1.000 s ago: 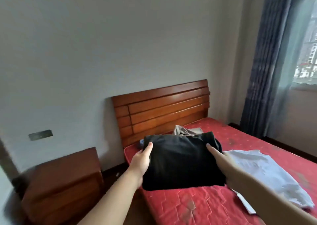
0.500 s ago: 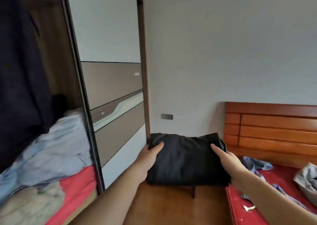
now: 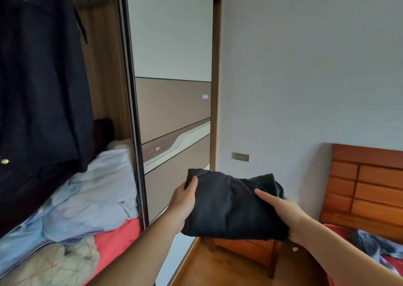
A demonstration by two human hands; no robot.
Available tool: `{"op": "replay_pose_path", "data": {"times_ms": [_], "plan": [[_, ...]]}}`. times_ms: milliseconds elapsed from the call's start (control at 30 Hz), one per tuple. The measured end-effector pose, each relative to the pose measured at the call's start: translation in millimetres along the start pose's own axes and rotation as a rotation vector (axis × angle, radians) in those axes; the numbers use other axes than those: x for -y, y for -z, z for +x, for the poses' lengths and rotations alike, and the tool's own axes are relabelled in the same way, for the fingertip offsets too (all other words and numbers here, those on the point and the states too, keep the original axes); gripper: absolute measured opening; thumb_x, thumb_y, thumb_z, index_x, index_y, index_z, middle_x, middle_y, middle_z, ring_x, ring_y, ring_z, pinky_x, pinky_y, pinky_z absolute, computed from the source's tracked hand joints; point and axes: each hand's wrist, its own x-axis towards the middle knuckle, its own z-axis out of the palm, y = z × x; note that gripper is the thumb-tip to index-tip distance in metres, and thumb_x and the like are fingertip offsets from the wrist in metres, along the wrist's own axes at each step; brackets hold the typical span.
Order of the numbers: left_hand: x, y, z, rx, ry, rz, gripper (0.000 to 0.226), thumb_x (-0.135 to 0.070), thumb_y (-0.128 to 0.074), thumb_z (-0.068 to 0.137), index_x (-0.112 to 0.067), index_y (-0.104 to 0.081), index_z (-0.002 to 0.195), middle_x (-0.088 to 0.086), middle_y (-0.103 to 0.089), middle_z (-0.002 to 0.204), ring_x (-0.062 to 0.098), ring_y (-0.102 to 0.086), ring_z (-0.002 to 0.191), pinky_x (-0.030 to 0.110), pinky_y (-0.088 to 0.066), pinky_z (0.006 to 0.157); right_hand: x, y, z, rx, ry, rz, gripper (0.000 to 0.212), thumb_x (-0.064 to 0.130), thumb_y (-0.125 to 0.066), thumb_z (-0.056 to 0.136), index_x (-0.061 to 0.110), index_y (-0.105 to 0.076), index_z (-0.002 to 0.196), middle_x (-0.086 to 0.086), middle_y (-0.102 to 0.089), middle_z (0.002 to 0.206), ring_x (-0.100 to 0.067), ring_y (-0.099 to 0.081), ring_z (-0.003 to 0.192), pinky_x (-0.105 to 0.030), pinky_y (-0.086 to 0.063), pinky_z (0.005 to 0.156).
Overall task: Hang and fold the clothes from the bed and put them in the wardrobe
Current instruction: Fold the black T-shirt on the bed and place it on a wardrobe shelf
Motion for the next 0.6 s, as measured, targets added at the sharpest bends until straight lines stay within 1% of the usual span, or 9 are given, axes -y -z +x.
{"op": "replay_pose_path", "data": {"times_ms": [33, 100, 167, 267, 333, 400, 467, 500, 600], "plan": [[1.7, -3.4, 13.6, -0.006, 0.004, -0.004, 0.048, -0.058, -0.039, 0.096, -0.028, -0.05, 0.132, -0.002, -0.055, 0.123, 0.018, -0.051, 0.096, 0.032, -0.044, 0.08, 1.8, -2.0, 10.9, -0.02, 0.011, -0.002, 0.039, 0.04, -0.08, 0.073, 0.02, -0.053, 0.093, -0.008, -0.066, 0.099, -0.032, -0.064, 0.093, -0.046, -0.054, 0.087], [1.2, -11.0, 40.4, -0.008, 0.016, 0.003, 0.051, -0.058, -0.037, 0.097, -0.026, -0.047, 0.136, 0.001, -0.053, 0.133, 0.02, -0.05, 0.099, 0.034, -0.044, 0.082, 6.3, -3.5, 34.7, -0.055, 0.031, 0.011, 0.036, 0.038, -0.079, 0.075, 0.021, -0.05, 0.089, -0.006, -0.064, 0.096, -0.03, -0.064, 0.089, -0.041, -0.055, 0.075], [-2.3, -21.0, 69.3, 0.003, 0.03, 0.018, 0.051, -0.058, -0.036, 0.097, -0.027, -0.047, 0.136, 0.001, -0.053, 0.134, 0.02, -0.051, 0.099, 0.035, -0.045, 0.082, 11.6, -0.3, 61.0, -0.064, 0.044, 0.027, 0.035, 0.037, -0.079, 0.076, 0.019, -0.052, 0.091, -0.008, -0.067, 0.096, -0.031, -0.066, 0.089, -0.041, -0.056, 0.075], [-10.7, -41.8, 113.3, 0.021, 0.039, 0.027, 0.051, -0.059, -0.035, 0.097, -0.028, -0.047, 0.136, -0.002, -0.054, 0.125, 0.019, -0.052, 0.099, 0.035, -0.045, 0.082, 19.0, 11.0, 109.8, -0.038, 0.054, 0.037, 0.038, 0.036, -0.081, 0.073, 0.016, -0.058, 0.095, -0.011, -0.072, 0.095, -0.034, -0.07, 0.088, -0.048, -0.058, 0.08], [-16.9, -58.3, 148.0, 0.029, 0.034, 0.019, 0.05, -0.058, -0.036, 0.097, -0.028, -0.047, 0.136, -0.006, -0.054, 0.116, 0.018, -0.053, 0.099, 0.035, -0.045, 0.082, 24.9, 19.2, 149.9, -0.02, 0.047, 0.054, 0.044, 0.037, -0.081, 0.074, 0.014, -0.058, 0.103, -0.013, -0.071, 0.101, -0.036, -0.069, 0.092, -0.052, -0.056, 0.086], [-25.3, -75.2, 182.3, 0.018, 0.02, 0.028, 0.049, -0.056, -0.037, 0.098, -0.027, -0.049, 0.135, -0.01, -0.057, 0.106, 0.014, -0.056, 0.094, 0.032, -0.045, 0.079, 30.3, 25.9, 193.5, -0.011, 0.049, 0.073, 0.049, 0.037, -0.081, 0.074, 0.012, -0.058, 0.109, -0.014, -0.071, 0.103, -0.037, -0.069, 0.093, -0.054, -0.055, 0.086], [-37.9, -91.5, 217.1, -0.01, 0.005, 0.039, 0.047, -0.054, -0.037, 0.099, -0.025, -0.052, 0.133, -0.014, -0.057, 0.097, 0.008, -0.056, 0.087, 0.03, -0.044, 0.074, 38.4, 31.8, 239.8, 0.01, 0.044, 0.097, 0.049, 0.037, -0.08, 0.075, 0.01, -0.059, 0.11, -0.016, -0.073, 0.099, -0.039, -0.07, 0.088, -0.055, -0.057, 0.08], [-44.4, -99.4, 235.6, -0.022, 0.001, 0.047, 0.047, -0.053, -0.038, 0.099, -0.025, -0.052, 0.133, -0.013, -0.057, 0.096, 0.008, -0.056, 0.087, 0.03, -0.044, 0.075, 43.2, 35.1, 262.8, 0.026, 0.036, 0.105, 0.049, 0.035, -0.08, 0.075, 0.008, -0.06, 0.111, -0.016, -0.074, 0.095, -0.039, -0.071, 0.084, -0.053, -0.058, 0.074], [-57.9, -120.2, 281.6, -0.05, 0.015, 0.068, 0.048, -0.054, -0.037, 0.098, -0.026, -0.05, 0.135, -0.007, -0.057, 0.111, 0.016, -0.056, 0.097, 0.034, -0.045, 0.082, 58.2, 43.2, 321.4, 0.133, -0.032, 0.169, 0.052, 0.031, -0.083, 0.069, 0.006, -0.064, 0.111, -0.018, -0.075, 0.091, -0.038, -0.073, 0.077, -0.041, -0.056, 0.059]]}}
